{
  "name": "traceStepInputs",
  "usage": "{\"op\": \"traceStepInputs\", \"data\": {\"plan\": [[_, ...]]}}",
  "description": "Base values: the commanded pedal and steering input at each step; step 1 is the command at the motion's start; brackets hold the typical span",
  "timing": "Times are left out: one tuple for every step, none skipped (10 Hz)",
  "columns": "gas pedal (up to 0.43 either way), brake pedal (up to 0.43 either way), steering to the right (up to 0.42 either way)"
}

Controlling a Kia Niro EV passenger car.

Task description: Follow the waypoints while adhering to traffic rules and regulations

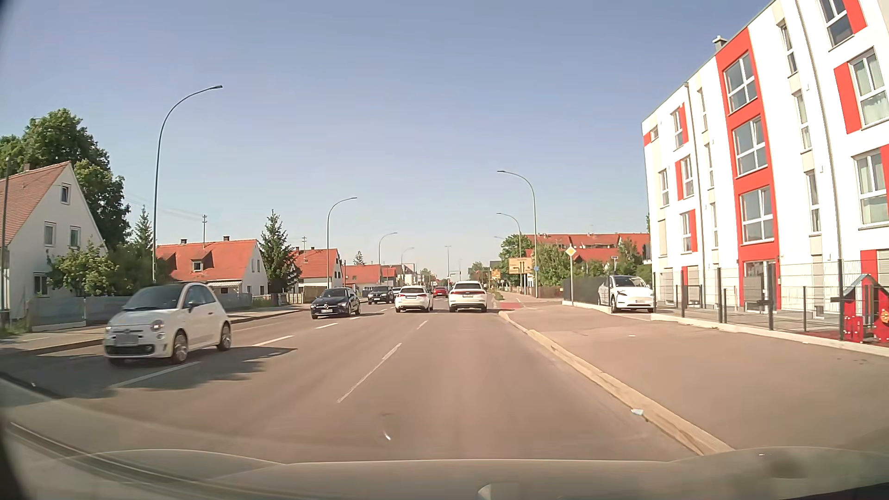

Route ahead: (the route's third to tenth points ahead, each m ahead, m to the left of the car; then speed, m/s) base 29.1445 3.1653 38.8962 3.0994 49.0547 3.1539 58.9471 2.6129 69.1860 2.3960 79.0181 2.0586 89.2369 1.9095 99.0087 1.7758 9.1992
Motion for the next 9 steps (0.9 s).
{"op": "traceStepInputs", "data": {"plan": [[0.13,0.0,-0.006],[0.13,0.0,-0.006],[0.13,0.0,-0.006],[0.13,0.0,-0.006],[0.13,0.0,-0.006],[0.13,0.0,-0.006],[0.13,0.0,-0.004],[0.13,0.0,-0.004],[0.13,0.0,-0.005]]}}
